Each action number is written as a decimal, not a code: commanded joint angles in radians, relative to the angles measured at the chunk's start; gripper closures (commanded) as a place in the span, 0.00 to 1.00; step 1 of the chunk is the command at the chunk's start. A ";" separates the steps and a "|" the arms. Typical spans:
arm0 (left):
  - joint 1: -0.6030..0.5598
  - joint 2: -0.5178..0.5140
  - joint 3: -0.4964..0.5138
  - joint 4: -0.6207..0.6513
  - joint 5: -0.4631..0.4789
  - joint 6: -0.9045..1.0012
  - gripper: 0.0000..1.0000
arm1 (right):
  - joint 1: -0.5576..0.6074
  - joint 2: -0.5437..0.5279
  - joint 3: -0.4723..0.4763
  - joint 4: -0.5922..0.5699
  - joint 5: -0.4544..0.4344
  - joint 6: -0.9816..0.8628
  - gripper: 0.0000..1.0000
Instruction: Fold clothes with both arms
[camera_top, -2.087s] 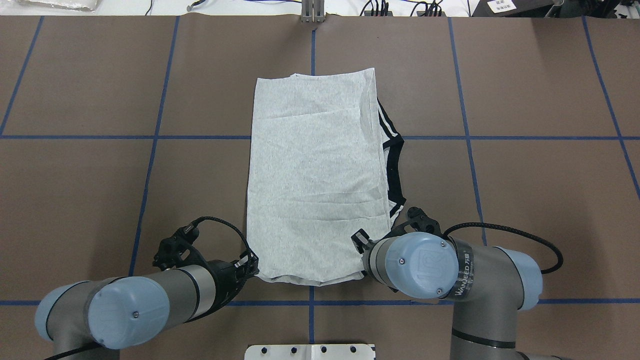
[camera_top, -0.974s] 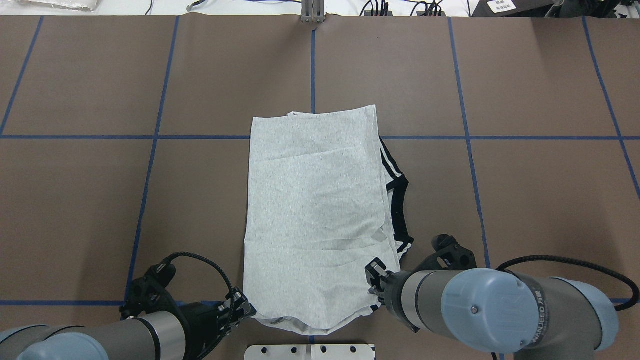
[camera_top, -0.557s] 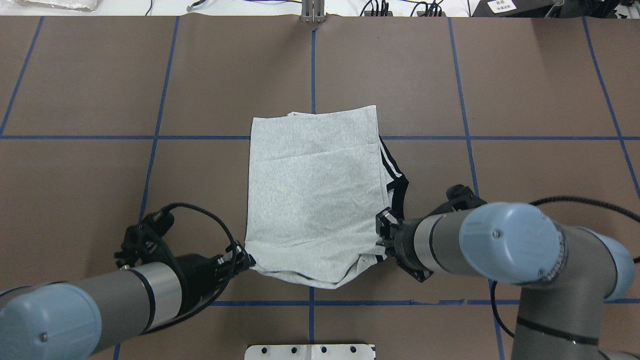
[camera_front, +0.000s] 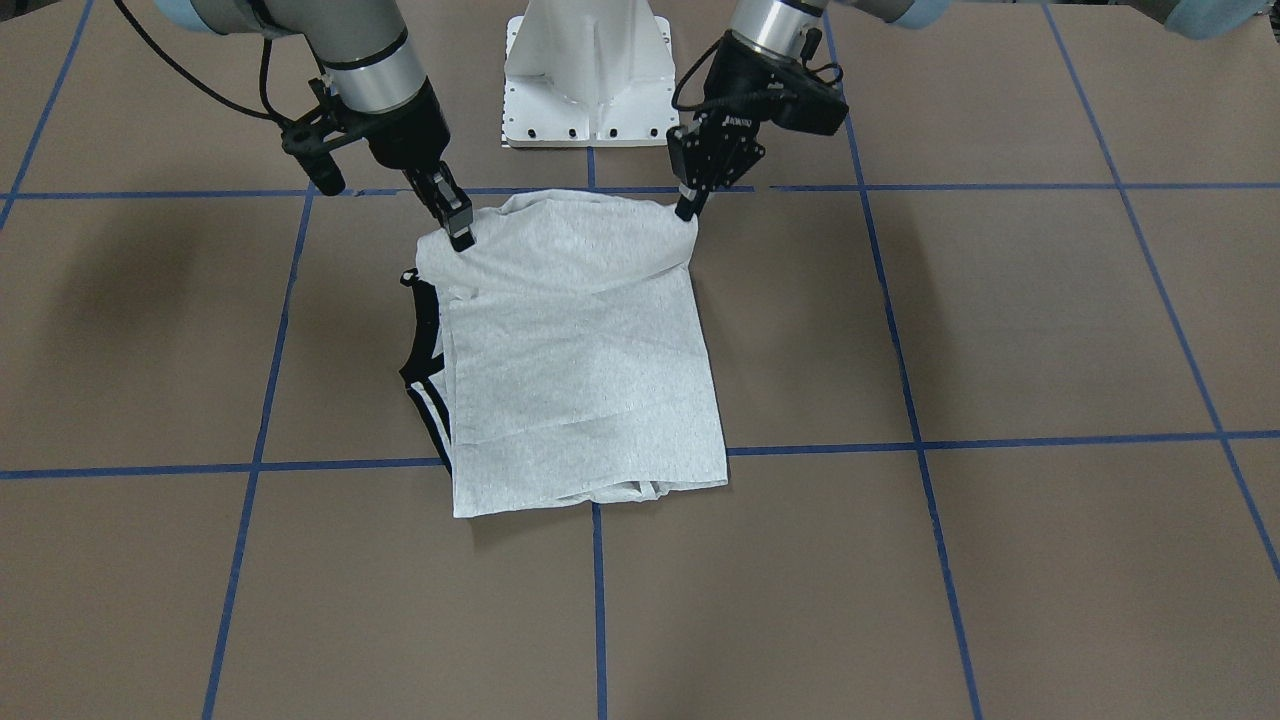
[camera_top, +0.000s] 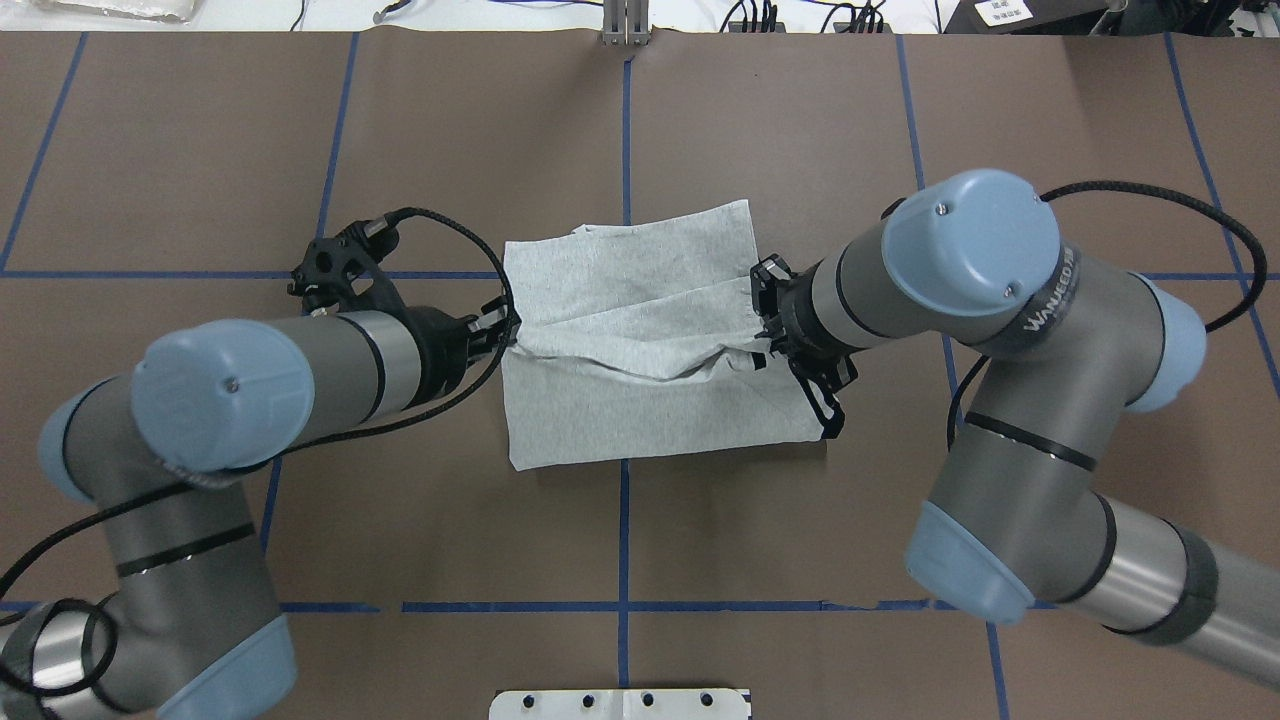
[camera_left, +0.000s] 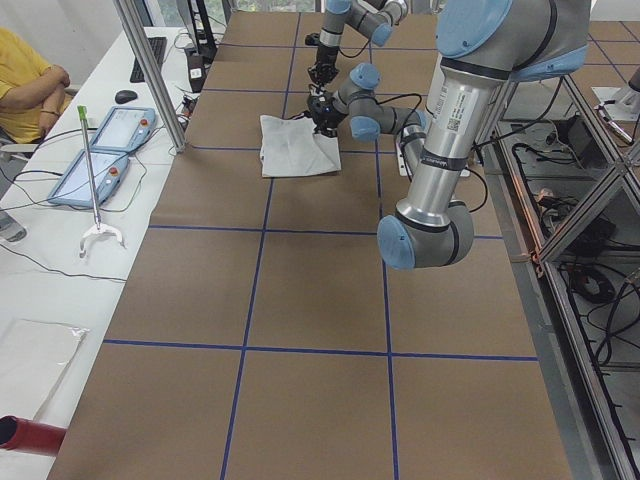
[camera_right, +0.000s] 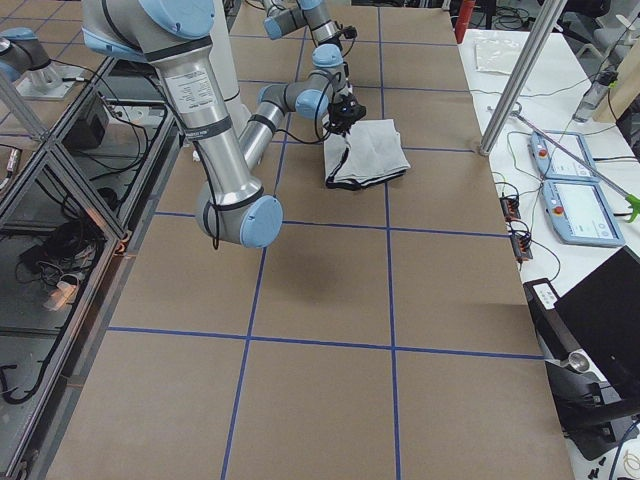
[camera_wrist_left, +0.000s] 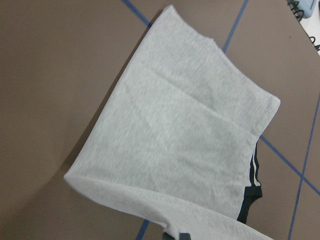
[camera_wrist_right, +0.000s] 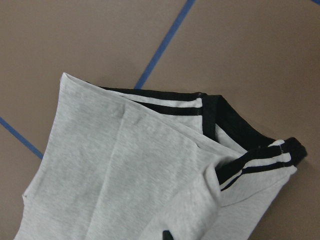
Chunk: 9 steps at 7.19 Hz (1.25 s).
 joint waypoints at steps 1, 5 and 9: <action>-0.062 -0.068 0.153 -0.067 -0.011 0.044 1.00 | 0.056 0.120 -0.175 0.004 0.019 -0.065 1.00; -0.163 -0.161 0.488 -0.302 -0.011 0.145 0.57 | 0.151 0.254 -0.560 0.229 0.089 -0.246 0.01; -0.239 -0.168 0.526 -0.338 -0.074 0.234 0.00 | 0.296 0.273 -0.684 0.274 0.156 -0.586 0.00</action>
